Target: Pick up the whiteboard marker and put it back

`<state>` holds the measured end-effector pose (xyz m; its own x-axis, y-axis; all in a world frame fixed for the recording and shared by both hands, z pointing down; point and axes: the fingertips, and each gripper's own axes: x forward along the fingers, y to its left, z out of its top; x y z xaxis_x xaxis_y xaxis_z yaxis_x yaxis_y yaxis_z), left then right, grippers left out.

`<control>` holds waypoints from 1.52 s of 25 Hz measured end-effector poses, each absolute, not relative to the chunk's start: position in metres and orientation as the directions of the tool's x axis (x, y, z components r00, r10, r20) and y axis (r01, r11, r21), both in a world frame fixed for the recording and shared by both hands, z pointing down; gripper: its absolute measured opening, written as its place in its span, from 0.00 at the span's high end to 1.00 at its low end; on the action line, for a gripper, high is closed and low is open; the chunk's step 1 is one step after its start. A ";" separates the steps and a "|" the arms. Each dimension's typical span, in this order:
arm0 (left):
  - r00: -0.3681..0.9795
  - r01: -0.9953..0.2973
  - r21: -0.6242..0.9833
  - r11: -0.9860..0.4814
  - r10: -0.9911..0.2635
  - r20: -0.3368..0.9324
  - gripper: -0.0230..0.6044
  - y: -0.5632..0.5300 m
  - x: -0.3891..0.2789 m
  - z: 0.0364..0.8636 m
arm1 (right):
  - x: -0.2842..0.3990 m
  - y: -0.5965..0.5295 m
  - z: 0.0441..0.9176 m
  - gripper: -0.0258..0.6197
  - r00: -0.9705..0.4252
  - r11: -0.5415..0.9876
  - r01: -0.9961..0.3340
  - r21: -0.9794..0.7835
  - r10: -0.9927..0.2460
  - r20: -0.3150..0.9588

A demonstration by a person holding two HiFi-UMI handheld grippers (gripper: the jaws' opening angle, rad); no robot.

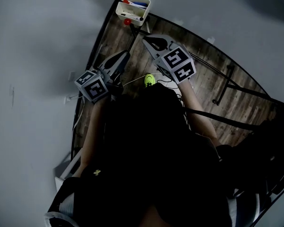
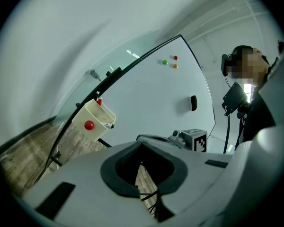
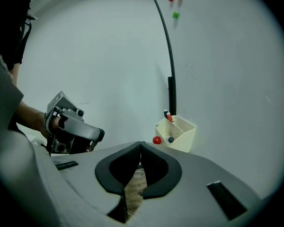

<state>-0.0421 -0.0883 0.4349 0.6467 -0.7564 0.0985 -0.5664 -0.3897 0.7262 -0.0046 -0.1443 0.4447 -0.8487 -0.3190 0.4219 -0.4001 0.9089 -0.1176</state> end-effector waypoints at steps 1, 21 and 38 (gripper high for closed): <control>0.652 -0.563 0.728 -0.392 -0.752 0.099 0.96 -0.084 -0.041 0.436 | -0.003 -0.140 0.444 0.95 -0.846 0.907 -0.406 -0.115 -0.324 0.423; 0.743 -0.497 0.710 -0.500 -0.668 0.049 0.96 -0.006 -0.048 0.424 | -0.013 -0.066 0.418 0.96 -0.828 0.873 -0.476 -0.111 -0.402 0.392; 0.801 -0.437 0.699 -0.566 -0.599 0.016 0.96 0.120 -0.074 0.425 | -0.037 0.065 0.410 0.96 -0.792 0.818 -0.564 -0.115 -0.497 0.354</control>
